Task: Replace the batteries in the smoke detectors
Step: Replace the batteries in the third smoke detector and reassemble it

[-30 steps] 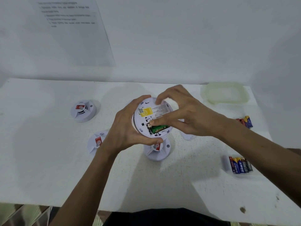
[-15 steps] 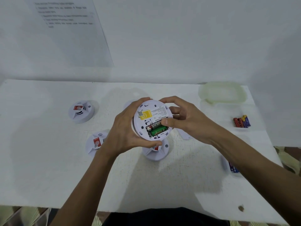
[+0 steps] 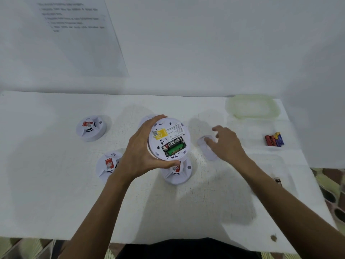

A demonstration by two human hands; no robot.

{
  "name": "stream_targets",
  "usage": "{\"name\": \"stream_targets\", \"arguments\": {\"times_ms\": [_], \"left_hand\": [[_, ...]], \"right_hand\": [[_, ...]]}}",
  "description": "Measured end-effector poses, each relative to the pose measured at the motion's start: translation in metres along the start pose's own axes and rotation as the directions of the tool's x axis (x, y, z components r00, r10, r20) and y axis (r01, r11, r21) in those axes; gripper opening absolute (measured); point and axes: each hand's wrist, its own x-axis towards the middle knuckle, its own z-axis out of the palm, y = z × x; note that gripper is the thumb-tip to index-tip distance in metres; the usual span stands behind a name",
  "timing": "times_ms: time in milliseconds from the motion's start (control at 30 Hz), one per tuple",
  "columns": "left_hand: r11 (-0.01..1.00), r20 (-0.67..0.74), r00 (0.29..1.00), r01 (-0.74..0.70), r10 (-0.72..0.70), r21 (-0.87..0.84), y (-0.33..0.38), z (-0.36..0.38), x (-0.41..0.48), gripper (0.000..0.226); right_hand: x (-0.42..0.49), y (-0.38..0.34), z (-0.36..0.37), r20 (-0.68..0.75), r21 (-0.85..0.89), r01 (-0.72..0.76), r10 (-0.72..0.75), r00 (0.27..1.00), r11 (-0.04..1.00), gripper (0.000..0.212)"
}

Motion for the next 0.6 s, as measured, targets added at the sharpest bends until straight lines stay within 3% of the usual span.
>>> {"name": "stream_targets", "arguments": {"times_ms": [67,167,333,400,467,600], "left_hand": [[1.0,0.006,1.0,0.002,-0.002,-0.016,-0.001,0.001,0.0,0.102],[1.0,0.003,1.0,0.002,-0.002,-0.013,-0.001,0.001,0.001,0.101],[1.0,-0.006,1.0,-0.008,0.008,0.01,-0.001,-0.001,0.001,0.1],[1.0,-0.006,1.0,-0.006,0.006,0.012,-0.001,-0.002,0.001,0.101],[1.0,-0.003,1.0,-0.002,0.003,0.015,-0.002,-0.002,0.001,0.101],[1.0,0.006,1.0,0.01,-0.01,0.008,-0.005,-0.002,0.0,0.102]], "right_hand": [[0.001,0.007,0.018,0.049,-0.216,-0.051,0.063,0.997,0.975,0.064],[0.001,0.011,0.032,0.031,-0.25,-0.082,0.093,0.995,0.965,0.069],[0.011,0.012,0.034,0.024,-0.061,-0.155,0.156,0.987,0.986,0.071],[0.014,0.016,0.036,0.004,0.005,-0.123,0.123,0.992,0.992,0.052],[0.013,0.018,0.039,-0.034,0.085,-0.06,0.063,0.997,0.995,0.019],[0.0,0.008,0.026,-0.022,0.422,-0.054,0.07,0.997,0.905,0.02]]}}
